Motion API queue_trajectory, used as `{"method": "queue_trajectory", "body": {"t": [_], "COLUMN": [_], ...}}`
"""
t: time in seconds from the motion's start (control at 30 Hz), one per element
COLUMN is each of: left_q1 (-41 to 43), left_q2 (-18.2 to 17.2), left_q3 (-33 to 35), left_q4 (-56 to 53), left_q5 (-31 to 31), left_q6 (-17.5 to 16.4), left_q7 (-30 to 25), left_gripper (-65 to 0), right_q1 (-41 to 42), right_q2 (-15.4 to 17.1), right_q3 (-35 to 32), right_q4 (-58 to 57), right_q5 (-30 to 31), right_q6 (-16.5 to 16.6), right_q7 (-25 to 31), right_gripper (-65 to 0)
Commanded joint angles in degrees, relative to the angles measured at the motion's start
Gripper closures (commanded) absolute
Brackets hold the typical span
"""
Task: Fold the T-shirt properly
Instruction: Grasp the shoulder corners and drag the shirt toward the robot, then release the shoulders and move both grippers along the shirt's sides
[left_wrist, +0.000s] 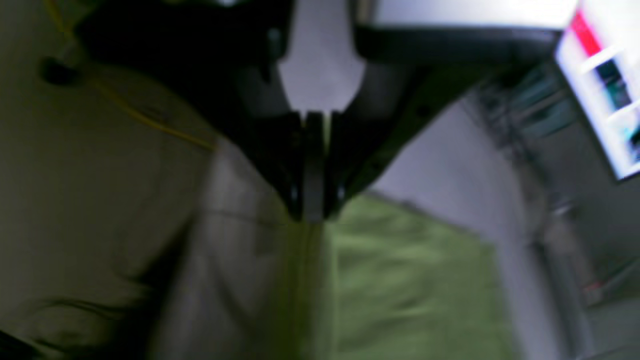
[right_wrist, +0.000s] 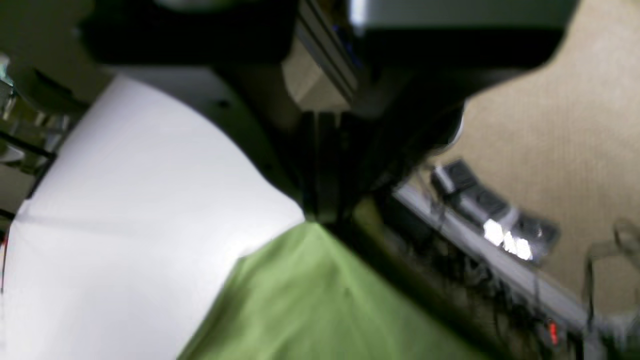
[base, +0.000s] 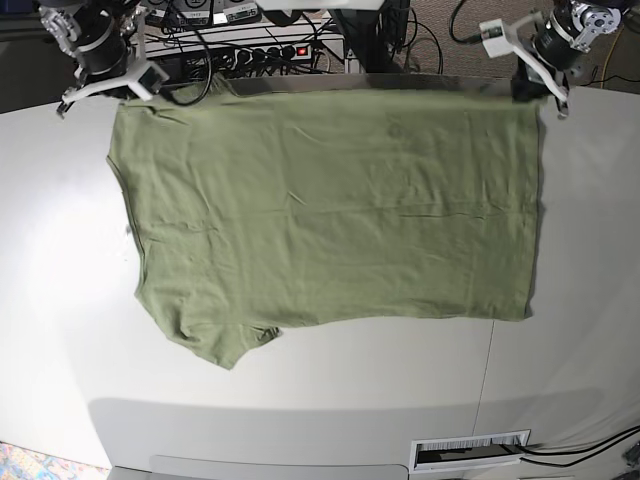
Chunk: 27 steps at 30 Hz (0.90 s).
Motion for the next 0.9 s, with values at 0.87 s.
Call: {"method": "queue_trajectory", "body": {"t": [0.87], "left_q1": [-27.26], "left_q2": [9.44], "left_q3": [-0.37], "left_q4": [-20.15], "left_q5": [-18.18], "left_q6": [1.90], "left_q7": [-16.26], "left_gripper": [0.0], "right_q1": [24.96], "right_q2": [-7.78], "right_q3": [0.74], "right_q4": [-13.62], "right_q5": [6.19], "right_q6": [-0.50], "right_q7": [9.77], "right_gripper": [0.0]}}
